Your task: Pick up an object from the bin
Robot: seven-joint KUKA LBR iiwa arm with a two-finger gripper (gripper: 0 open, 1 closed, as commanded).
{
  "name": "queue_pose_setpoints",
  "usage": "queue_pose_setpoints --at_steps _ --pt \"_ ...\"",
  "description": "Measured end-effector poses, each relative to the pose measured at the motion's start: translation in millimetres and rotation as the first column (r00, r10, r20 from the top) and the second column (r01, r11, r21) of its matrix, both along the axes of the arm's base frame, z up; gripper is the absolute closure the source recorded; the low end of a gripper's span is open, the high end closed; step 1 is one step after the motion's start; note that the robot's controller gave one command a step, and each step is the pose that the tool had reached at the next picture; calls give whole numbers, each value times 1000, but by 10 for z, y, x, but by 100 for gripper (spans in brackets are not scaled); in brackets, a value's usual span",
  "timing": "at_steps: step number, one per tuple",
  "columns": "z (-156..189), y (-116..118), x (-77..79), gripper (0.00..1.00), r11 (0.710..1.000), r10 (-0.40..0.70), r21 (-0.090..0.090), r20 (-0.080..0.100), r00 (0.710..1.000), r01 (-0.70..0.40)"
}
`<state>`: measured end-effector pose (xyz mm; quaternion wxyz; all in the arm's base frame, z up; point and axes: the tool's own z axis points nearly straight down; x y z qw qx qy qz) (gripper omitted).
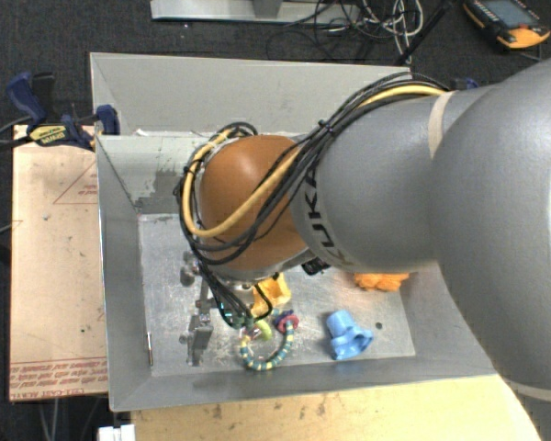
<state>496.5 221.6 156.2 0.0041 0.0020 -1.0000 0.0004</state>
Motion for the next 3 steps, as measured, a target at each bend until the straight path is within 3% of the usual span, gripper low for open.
queue_pose_setpoints --at_steps 2,3 --pt "-1 -143 0 0 998 56 4 10 998 -56" --pt "-424 -559 -67 0 981 192 1 11 981 -192"
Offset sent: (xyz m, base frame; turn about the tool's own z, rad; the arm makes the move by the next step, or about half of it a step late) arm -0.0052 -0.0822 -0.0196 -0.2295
